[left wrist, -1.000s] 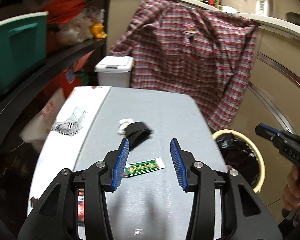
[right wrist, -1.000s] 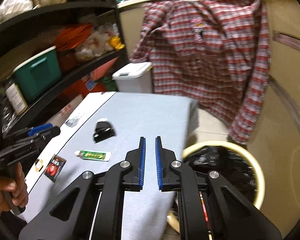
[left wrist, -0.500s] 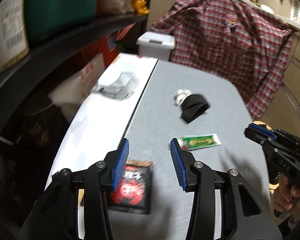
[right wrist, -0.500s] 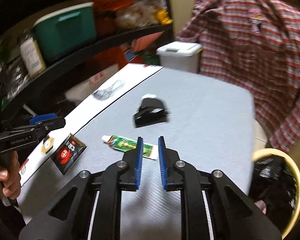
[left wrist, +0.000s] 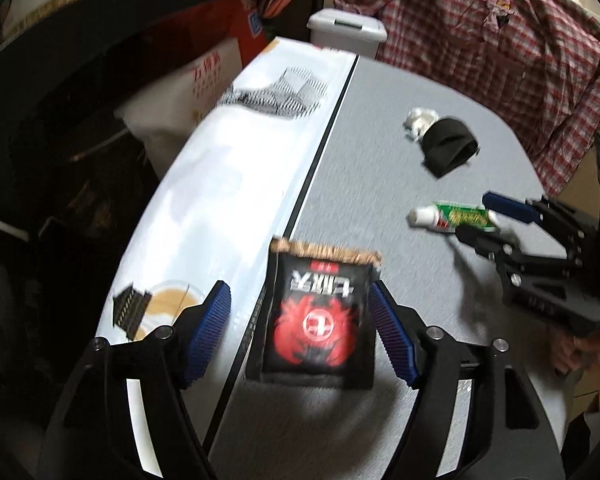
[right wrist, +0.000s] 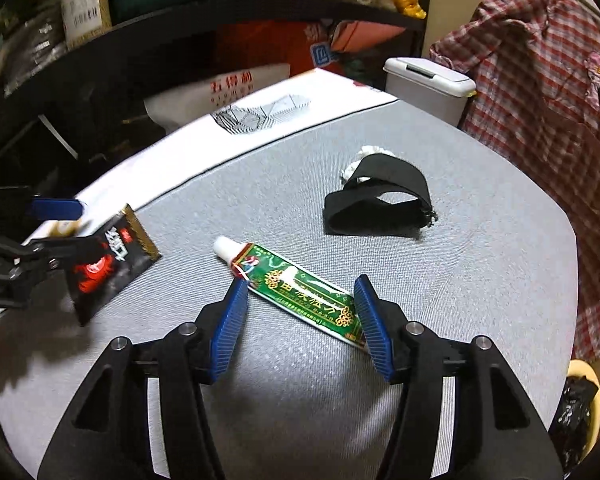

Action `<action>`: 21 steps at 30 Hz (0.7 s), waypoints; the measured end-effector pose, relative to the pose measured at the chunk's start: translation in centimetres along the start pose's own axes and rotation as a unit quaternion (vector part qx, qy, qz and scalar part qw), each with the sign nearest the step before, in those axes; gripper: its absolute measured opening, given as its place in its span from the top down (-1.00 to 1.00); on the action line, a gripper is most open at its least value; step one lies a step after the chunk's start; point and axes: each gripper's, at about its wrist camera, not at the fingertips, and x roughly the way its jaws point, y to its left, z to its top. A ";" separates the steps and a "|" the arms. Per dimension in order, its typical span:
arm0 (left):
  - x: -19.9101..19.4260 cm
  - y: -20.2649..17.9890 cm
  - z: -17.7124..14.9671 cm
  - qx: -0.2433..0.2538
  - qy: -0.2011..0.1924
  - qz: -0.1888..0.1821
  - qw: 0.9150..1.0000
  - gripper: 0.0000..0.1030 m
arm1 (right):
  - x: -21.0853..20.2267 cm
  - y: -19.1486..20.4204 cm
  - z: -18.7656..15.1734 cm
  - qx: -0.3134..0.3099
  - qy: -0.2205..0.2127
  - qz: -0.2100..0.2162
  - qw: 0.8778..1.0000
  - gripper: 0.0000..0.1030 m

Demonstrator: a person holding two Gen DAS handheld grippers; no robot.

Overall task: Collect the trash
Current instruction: 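Close the left tool on the black snack packet while the right tool grasps the green toothpaste tube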

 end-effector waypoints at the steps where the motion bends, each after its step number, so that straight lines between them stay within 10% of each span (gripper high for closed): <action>1: 0.3 -0.1 -0.2 0.004 0.006 0.002 1.000 -0.48 | 0.3 0.1 0.0 -0.005 0.004 0.001 1.000 -0.10; 12: 1.6 -1.9 -1.0 0.053 0.021 0.023 0.998 -0.47 | 1.1 -0.6 0.4 -0.005 0.005 0.005 1.000 -0.10; 21: 1.5 -1.8 0.0 0.054 0.014 0.019 0.998 -0.02 | 0.6 -1.0 0.2 -0.011 0.015 0.020 1.000 0.93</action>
